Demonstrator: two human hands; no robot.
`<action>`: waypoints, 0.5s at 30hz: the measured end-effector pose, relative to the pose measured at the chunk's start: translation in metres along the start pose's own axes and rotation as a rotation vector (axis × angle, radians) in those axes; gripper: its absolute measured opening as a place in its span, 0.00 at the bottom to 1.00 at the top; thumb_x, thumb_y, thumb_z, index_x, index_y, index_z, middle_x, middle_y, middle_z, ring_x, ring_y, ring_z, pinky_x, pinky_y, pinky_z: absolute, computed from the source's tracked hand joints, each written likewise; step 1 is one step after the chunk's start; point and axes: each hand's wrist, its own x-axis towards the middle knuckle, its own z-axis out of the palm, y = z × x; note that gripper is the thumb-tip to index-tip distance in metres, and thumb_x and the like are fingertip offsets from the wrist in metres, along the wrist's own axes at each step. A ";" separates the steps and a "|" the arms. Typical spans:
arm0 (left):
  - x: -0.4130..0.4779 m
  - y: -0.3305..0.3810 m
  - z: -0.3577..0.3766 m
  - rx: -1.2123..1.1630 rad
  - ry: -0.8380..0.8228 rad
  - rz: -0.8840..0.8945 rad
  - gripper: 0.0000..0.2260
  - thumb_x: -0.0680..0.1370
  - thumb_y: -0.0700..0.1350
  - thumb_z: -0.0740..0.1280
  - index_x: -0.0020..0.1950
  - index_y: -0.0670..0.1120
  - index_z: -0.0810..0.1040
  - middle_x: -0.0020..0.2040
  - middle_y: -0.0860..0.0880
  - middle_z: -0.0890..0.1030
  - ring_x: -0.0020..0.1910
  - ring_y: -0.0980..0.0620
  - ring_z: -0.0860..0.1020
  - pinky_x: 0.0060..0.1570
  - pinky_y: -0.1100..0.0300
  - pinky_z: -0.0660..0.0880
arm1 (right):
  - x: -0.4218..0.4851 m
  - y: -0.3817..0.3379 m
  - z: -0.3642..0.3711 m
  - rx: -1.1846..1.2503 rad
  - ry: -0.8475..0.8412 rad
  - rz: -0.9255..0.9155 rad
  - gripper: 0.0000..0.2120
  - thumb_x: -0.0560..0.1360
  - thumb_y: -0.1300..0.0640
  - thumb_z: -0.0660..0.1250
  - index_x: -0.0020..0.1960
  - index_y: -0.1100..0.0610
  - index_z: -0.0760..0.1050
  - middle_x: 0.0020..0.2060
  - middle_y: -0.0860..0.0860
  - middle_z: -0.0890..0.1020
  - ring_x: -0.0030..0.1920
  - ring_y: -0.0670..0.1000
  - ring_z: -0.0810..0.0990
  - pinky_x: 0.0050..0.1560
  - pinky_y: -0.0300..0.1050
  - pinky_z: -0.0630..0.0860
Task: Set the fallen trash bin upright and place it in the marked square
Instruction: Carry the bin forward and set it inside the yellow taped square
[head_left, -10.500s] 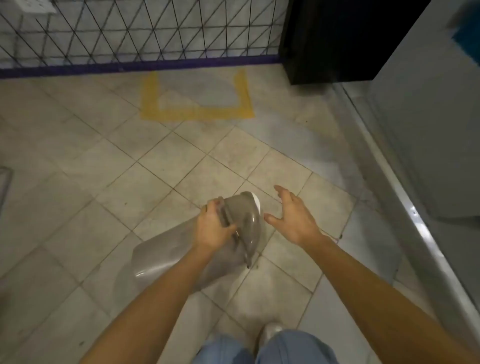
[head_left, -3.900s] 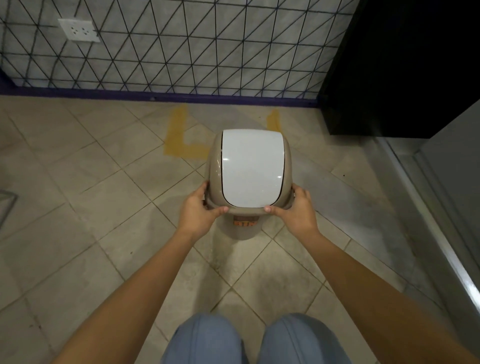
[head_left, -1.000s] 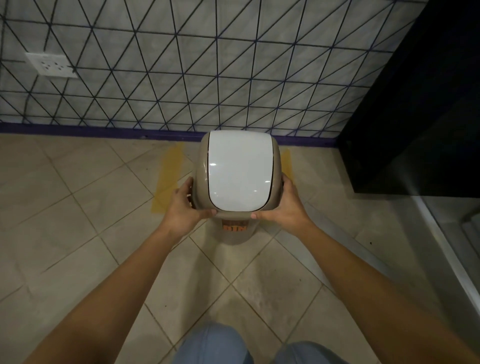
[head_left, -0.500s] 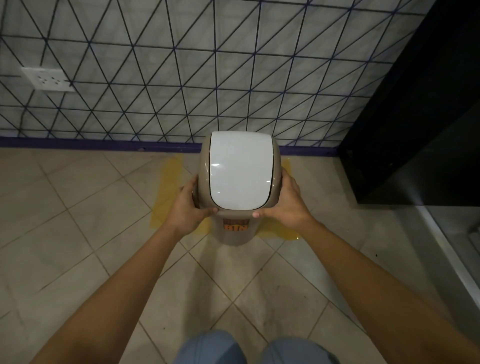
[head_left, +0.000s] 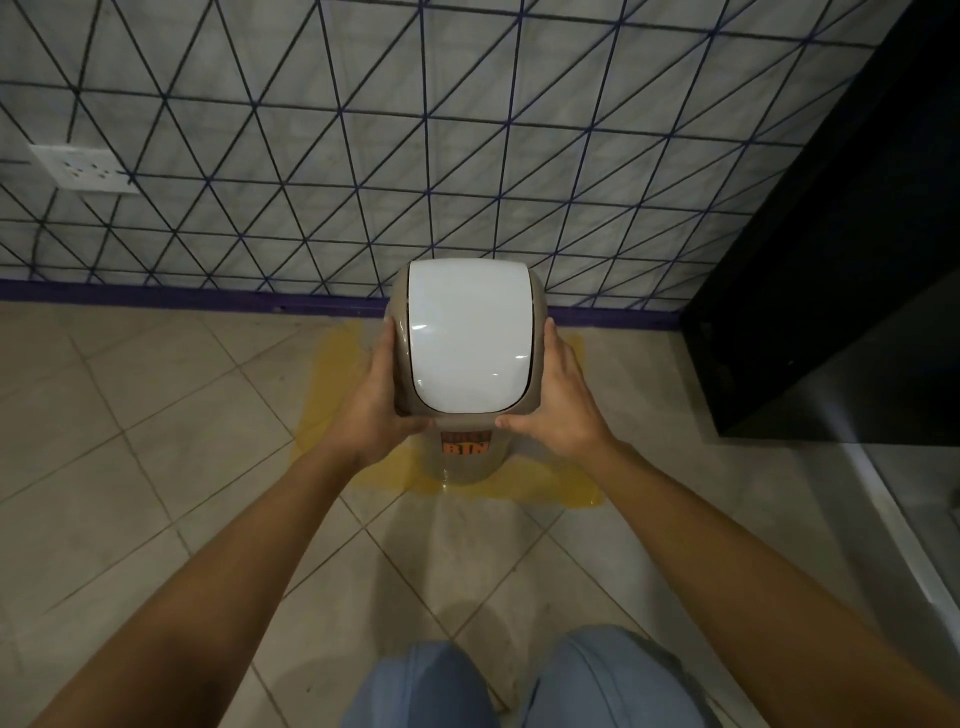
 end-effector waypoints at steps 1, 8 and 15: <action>0.002 0.002 0.001 0.057 0.010 0.011 0.58 0.64 0.40 0.79 0.77 0.53 0.37 0.76 0.46 0.59 0.74 0.46 0.61 0.68 0.47 0.68 | 0.003 0.000 -0.001 -0.006 -0.007 0.000 0.65 0.58 0.52 0.81 0.76 0.55 0.36 0.76 0.54 0.52 0.76 0.55 0.52 0.74 0.53 0.57; 0.029 0.006 -0.004 0.181 0.054 0.015 0.58 0.64 0.41 0.79 0.77 0.48 0.37 0.78 0.45 0.52 0.76 0.44 0.55 0.71 0.49 0.62 | 0.034 -0.005 -0.009 -0.038 -0.085 -0.007 0.67 0.57 0.55 0.82 0.76 0.55 0.33 0.77 0.54 0.47 0.76 0.55 0.49 0.74 0.53 0.54; 0.055 -0.002 -0.011 0.205 0.074 0.008 0.56 0.65 0.41 0.78 0.78 0.48 0.40 0.78 0.43 0.53 0.76 0.43 0.54 0.72 0.47 0.61 | 0.063 -0.010 -0.004 -0.036 -0.045 -0.001 0.66 0.58 0.57 0.82 0.76 0.54 0.34 0.77 0.54 0.47 0.77 0.56 0.48 0.75 0.55 0.55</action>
